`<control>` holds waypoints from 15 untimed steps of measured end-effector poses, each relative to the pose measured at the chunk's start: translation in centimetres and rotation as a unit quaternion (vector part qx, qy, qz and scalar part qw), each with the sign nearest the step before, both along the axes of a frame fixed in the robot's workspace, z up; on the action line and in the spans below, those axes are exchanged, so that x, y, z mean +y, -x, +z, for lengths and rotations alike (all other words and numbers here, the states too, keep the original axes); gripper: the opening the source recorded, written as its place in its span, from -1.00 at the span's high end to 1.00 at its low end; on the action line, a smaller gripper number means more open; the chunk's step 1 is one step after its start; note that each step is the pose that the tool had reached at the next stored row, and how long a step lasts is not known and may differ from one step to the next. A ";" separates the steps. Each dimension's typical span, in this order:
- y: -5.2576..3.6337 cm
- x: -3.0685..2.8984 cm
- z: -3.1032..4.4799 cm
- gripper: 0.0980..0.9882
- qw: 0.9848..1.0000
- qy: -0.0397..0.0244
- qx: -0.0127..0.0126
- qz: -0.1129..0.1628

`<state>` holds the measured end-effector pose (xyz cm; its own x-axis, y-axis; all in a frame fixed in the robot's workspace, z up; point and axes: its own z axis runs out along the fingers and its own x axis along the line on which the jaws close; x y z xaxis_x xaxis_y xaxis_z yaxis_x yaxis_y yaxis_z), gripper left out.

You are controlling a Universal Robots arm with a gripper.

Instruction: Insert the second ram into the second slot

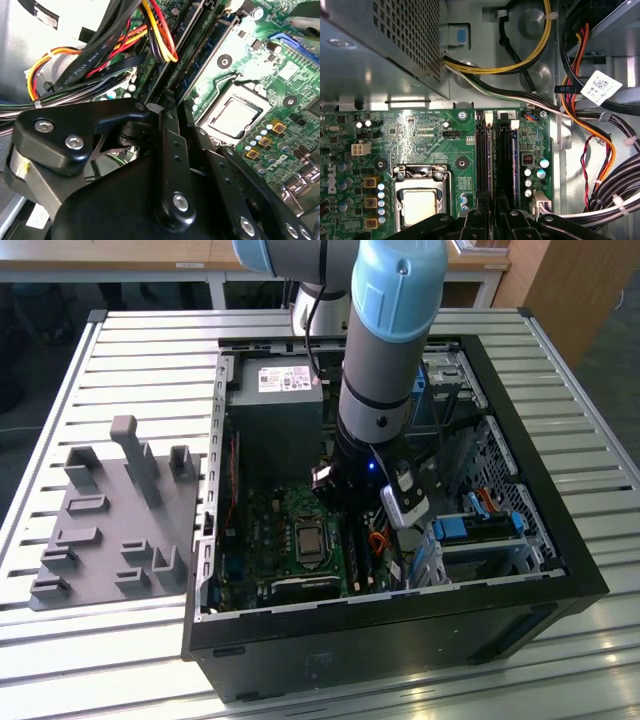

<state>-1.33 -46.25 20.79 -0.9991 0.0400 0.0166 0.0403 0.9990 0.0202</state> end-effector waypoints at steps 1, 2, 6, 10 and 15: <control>0.00 0.00 0.09 0.74 1.000 0.000 0.000 0.000; 0.00 0.00 0.22 0.74 1.000 0.000 0.000 0.000; 0.00 0.00 1.19 0.74 1.000 0.000 0.000 0.000; 0.00 0.02 2.23 0.74 1.000 0.000 0.000 0.000; 0.00 0.02 2.27 0.98 1.000 0.000 0.000 0.000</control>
<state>-1.32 -46.23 23.06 -0.9991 0.0400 0.0167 0.0403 0.9990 0.0193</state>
